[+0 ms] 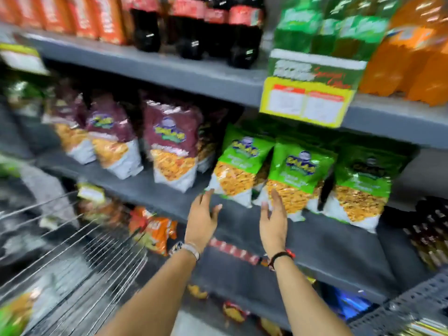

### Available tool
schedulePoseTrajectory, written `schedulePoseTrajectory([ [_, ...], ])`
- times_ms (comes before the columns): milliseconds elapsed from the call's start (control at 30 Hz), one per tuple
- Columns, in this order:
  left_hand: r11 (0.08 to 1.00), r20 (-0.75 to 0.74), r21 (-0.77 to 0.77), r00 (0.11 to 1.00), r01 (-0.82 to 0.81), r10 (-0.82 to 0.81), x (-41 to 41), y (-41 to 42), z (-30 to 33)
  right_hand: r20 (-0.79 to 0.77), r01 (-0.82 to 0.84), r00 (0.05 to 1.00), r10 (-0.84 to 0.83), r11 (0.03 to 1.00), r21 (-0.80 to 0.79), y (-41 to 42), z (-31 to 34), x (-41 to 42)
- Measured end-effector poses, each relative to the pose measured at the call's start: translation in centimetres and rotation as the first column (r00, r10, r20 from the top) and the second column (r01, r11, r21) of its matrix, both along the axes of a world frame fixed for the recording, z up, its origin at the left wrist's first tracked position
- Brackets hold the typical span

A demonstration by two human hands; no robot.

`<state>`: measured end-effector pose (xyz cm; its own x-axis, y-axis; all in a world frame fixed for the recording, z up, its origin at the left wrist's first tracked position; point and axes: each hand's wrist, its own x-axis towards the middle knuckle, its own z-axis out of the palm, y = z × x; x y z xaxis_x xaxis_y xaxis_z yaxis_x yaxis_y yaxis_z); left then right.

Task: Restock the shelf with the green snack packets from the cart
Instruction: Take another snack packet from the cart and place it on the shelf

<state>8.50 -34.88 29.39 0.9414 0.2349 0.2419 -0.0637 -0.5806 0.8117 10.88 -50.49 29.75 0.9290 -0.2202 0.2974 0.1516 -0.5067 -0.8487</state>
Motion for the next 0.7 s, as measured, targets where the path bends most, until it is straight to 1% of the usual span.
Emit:
schedulePoseTrajectory([
  [67, 0.987, -0.024, 0.119, 0.994, -0.105, 0.108, -2.8, 5.3, -0.7, -0.023, -0.103, 0.995, 0.102, 0.994, -0.028, 4.5, -0.9, -1.1],
  [133, 0.966, -0.064, 0.177, 0.977, -0.19, 0.204, -5.6, 10.0, -1.2, -0.06, -0.225, 0.973, 0.222, 0.973, -0.05, 9.1, -1.4, -2.3],
  [167, 0.951, -0.095, 0.18, 0.958, -0.252, 0.272, -7.7, 13.1, -1.8, -0.089, -0.3, 0.952, 0.294, 0.952, -0.06, 12.4, -2.0, -3.1],
  [267, 0.914, -0.171, 0.165, 0.901, -0.372, 0.398, -11.4, 18.7, -2.4, -0.125, -0.425, 0.902, 0.414, 0.902, -0.074, 18.2, -2.7, -3.8],
  [300, 0.878, -0.198, 0.139, 0.856, -0.459, 0.478, -13.5, 21.9, -2.9, -0.14, -0.494, 0.865, 0.482, 0.866, -0.072, 22.0, -3.1, -4.4],
  [400, 0.779, -0.255, 0.065, 0.744, -0.624, 0.617, -17.3, 28.7, -4.7, -0.19, -0.599, 0.794, 0.577, 0.797, -0.08, 30.0, -4.4, -4.9],
  [467, 0.731, -0.272, 0.036, 0.698, -0.681, 0.663, -19.6, 33.3, -6.9, -0.226, -0.665, 0.737, 0.637, 0.743, -0.074, 35.7, -6.0, -5.8],
  [500, 0.713, -0.305, 0.024, 0.674, -0.701, 0.673, -20.5, 35.2, -8.0, -0.26, -0.7, 0.701, 0.664, 0.71, -0.075, 38.1, -7.1, -6.3],
  [600, 0.618, -0.436, -0.026, 0.565, -0.786, 0.701, -23.0, 41.1, -12.1, -0.373, -0.806, 0.578, 0.726, 0.58, -0.119, 45.1, -11.0, -7.7],
  [700, 0.537, -0.568, -0.033, 0.457, -0.843, 0.684, -24.6, 44.6, -16.1, -0.527, -0.878, 0.459, 0.715, 0.456, -0.146, 50.7, -15.2, -8.4],
])
